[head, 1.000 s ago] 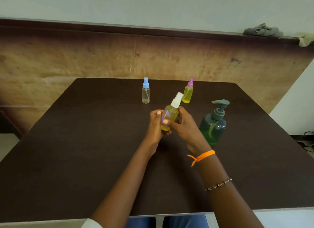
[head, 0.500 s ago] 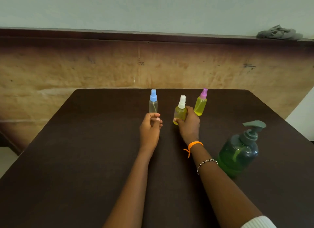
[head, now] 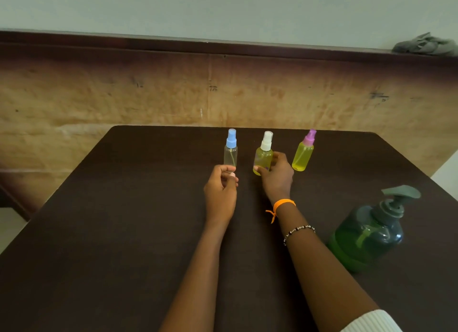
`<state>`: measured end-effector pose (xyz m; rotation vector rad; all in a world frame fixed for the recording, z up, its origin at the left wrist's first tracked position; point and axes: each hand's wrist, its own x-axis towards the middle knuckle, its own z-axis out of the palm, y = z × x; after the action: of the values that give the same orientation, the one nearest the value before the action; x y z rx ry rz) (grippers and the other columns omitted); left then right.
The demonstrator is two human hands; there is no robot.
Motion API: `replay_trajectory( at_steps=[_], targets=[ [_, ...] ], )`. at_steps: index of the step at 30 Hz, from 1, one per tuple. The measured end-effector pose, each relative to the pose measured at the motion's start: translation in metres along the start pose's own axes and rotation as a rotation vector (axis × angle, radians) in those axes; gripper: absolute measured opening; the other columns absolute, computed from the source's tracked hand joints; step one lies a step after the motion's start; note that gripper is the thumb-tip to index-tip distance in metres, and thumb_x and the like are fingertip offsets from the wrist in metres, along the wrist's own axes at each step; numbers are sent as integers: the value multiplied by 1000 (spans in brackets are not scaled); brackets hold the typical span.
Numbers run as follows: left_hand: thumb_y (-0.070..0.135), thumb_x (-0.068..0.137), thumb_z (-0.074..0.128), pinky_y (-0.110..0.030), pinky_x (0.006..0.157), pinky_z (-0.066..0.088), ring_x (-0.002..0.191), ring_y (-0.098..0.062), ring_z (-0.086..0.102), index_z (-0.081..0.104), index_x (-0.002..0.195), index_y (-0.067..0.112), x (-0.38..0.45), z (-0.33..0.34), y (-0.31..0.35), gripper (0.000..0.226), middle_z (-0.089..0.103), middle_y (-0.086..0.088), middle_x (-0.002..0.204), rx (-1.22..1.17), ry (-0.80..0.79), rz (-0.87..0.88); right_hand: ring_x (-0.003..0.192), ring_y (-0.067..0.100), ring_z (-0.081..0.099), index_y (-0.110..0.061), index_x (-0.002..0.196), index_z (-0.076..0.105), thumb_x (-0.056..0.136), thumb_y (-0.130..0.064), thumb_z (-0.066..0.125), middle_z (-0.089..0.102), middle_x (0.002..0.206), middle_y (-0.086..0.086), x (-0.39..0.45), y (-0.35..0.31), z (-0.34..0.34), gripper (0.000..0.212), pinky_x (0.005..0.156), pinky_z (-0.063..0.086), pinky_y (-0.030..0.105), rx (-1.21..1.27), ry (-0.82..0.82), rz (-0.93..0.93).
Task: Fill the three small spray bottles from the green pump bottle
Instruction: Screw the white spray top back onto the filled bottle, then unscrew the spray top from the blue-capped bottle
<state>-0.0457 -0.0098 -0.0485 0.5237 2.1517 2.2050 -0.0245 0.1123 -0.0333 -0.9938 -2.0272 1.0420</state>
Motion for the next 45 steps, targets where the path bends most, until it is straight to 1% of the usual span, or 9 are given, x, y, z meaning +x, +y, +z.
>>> replay_trajectory(
  at_steps=[3, 6, 11, 18, 23, 32, 37, 42, 45],
  targets=[
    [2, 91, 48, -21, 71, 51, 72, -4, 58, 62, 99, 12, 1, 0, 0, 18, 61, 1, 80, -10, 21, -5, 102, 24, 56, -7, 112, 53, 73, -8, 76, 57, 112, 9, -16, -2, -9, 44, 85, 45, 33, -40, 150, -96],
    [2, 91, 49, -20, 70, 51, 72, -3, 58, 61, 99, 13, 2, -1, 2, 17, 62, 3, 82, -15, 43, 2, 88, 16, 58, -6, 104, 61, 79, -5, 69, 62, 102, 9, -31, -11, -6, 26, 83, 51, 32, -32, 39, -270],
    [2, 92, 47, -14, 65, 49, 75, -4, 58, 59, 98, 17, 6, -9, 6, 20, 61, 4, 85, -63, 156, 7, 133, 24, 42, -4, 143, 30, 84, -4, 64, 44, 143, 13, -23, -33, 26, 68, 109, 35, 32, 21, -330, -227],
    [7, 92, 50, -21, 69, 50, 76, -7, 58, 60, 93, 19, 12, -15, 5, 15, 60, 3, 81, -100, 203, -32, 105, 29, 59, -1, 117, 48, 84, -10, 66, 62, 112, 17, -4, -41, 44, 38, 79, 41, 30, -110, -325, -236],
    [17, 83, 69, -9, 68, 43, 86, -1, 53, 57, 103, 25, 9, -13, 5, 25, 55, 7, 100, -47, 37, -39, 85, 22, 55, 0, 109, 53, 88, -8, 57, 58, 91, 11, -39, -27, 10, 23, 69, 36, 26, -85, -308, -272],
    [9, 82, 69, -25, 87, 51, 103, -16, 62, 66, 114, 17, -36, -18, 30, 33, 61, -4, 117, -39, -608, -65, 88, 12, 60, -7, 110, 59, 81, -4, 67, 63, 91, -2, -112, 2, -76, 31, 81, 51, 28, -25, -292, -221],
    [7, 87, 64, -15, 71, 48, 96, -4, 63, 63, 116, 15, -87, -18, 40, 31, 62, -7, 120, -95, -639, -114, 95, 18, 65, -8, 114, 59, 80, -6, 68, 69, 100, 5, -147, 17, -105, 36, 86, 53, 39, 11, -271, -222],
    [9, 93, 55, -18, 86, 49, 105, -8, 62, 58, 119, 13, -128, -19, 39, 26, 66, 0, 112, -142, -597, -107, 106, 2, 61, -14, 125, 55, 86, 1, 58, 65, 111, -7, -167, 26, -128, 42, 97, 50, 26, 130, -406, -185],
    [8, 94, 51, -17, 90, 46, 110, -9, 59, 54, 124, 9, -135, -14, 39, 30, 63, -5, 119, -121, -544, -50, 103, -4, 60, -18, 120, 59, 90, 2, 51, 64, 109, -13, -175, 17, -138, 37, 88, 47, 10, 322, -157, -205]
  ],
)
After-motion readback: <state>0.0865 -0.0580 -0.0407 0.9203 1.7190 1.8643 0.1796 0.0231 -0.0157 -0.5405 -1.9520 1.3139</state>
